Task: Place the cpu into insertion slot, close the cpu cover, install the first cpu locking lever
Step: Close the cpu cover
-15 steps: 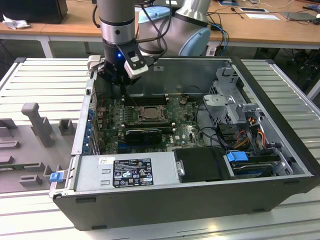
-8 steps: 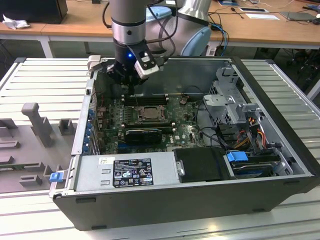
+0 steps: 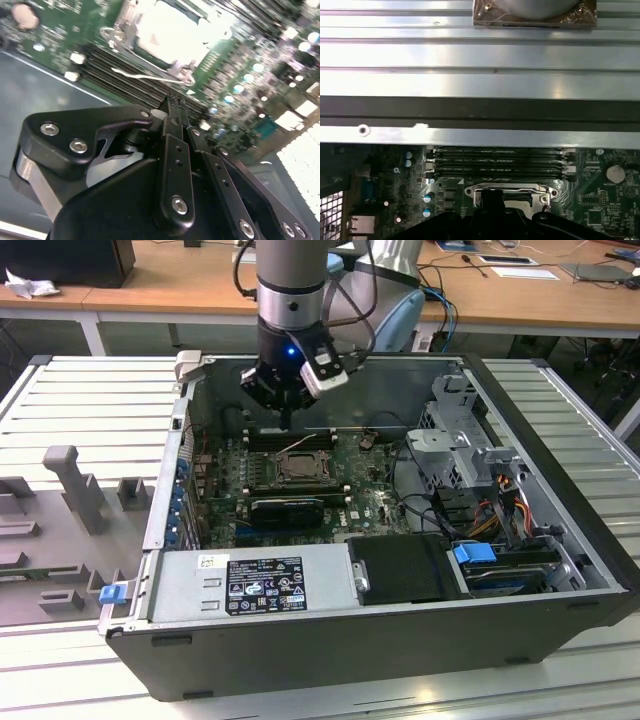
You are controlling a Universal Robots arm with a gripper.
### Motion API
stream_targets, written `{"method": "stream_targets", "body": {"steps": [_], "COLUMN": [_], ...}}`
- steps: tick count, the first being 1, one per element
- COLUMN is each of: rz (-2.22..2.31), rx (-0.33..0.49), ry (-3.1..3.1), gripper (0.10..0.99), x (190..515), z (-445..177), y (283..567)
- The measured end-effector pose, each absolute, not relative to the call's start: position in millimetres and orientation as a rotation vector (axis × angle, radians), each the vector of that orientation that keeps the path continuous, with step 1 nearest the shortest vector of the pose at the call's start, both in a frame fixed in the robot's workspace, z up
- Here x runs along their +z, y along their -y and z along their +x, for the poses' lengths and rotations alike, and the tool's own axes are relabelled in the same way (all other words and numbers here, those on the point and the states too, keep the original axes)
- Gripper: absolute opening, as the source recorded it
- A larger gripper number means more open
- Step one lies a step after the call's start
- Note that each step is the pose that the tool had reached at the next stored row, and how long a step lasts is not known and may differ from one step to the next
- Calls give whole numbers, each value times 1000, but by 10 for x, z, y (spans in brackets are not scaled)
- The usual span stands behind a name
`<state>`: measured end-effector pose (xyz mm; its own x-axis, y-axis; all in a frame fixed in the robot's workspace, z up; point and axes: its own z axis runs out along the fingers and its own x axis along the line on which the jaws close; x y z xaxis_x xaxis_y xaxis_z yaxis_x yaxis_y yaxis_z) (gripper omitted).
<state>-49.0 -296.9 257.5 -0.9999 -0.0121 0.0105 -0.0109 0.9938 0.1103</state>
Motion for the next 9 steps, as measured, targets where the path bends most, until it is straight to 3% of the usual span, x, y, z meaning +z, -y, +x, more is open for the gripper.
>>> {"method": "stream_targets", "body": {"steps": [2, 9], "rz": [18, 41], "rx": [-207, -208], "ry": [3124, 3149], "gripper": [106, 106], "x": [2574, 2480], "z": [-481, -474], "y": [2977, 2983]}}
